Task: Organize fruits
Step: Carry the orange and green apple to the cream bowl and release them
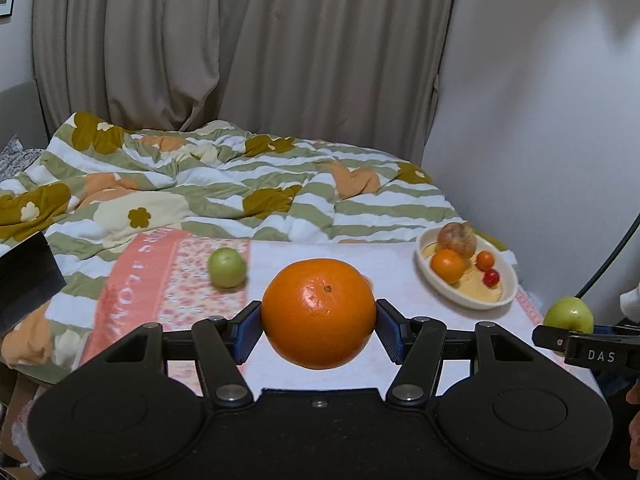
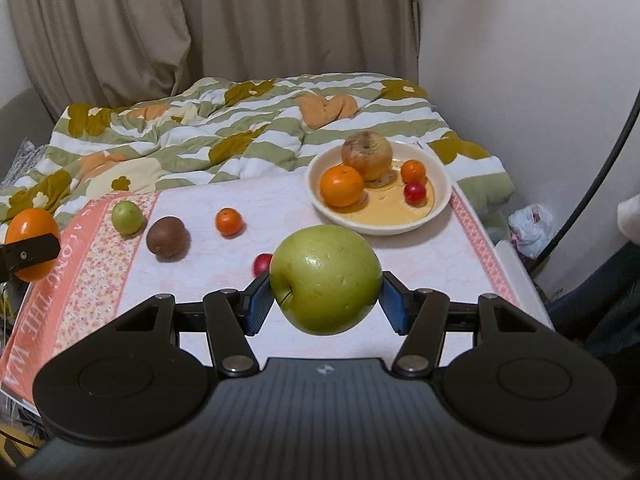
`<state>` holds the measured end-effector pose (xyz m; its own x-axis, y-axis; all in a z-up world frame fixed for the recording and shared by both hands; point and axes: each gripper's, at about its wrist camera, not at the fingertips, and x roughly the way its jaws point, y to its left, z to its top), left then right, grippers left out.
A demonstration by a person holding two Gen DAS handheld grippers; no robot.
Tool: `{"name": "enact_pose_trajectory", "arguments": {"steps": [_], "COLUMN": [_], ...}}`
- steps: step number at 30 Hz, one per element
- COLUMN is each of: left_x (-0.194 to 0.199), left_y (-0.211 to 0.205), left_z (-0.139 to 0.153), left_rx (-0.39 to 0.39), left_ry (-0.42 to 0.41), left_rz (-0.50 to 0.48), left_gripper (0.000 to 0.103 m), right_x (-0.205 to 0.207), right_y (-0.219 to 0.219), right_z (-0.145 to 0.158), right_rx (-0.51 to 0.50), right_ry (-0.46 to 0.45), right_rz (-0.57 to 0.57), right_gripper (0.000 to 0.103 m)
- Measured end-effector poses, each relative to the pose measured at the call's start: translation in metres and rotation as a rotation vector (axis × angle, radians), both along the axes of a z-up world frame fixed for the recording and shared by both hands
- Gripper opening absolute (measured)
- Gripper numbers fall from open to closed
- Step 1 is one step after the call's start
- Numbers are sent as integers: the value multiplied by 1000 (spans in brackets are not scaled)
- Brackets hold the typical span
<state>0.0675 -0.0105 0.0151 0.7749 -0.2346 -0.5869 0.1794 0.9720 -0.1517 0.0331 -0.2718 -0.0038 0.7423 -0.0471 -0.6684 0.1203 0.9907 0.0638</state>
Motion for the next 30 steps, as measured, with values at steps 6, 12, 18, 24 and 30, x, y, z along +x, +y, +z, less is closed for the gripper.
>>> {"name": "enact_pose_trajectory", "arguments": {"steps": [6, 12, 18, 24, 30], "left_x": [3, 18, 49, 81, 116], "left_y": [-57, -114, -168, -213, -244], "left_z": [1, -7, -27, -49, -73], "left_rx": [7, 23, 24, 71, 109], "left_ry": [-10, -9, 35, 57, 85], "left_rz": [29, 29, -39, -122, -189], "left_gripper": [64, 64, 64, 64, 64], "right_x": [15, 42, 71, 100, 124], "right_y": [-52, -104, -145, -175, -193], "right_z": [4, -2, -9, -24, -40], "right_rx": [-5, -15, -17, 0, 24], "right_ry": [-15, -18, -12, -1, 24], "right_rz": [68, 128, 147, 114, 68], "right_gripper": [72, 72, 72, 72, 72]}}
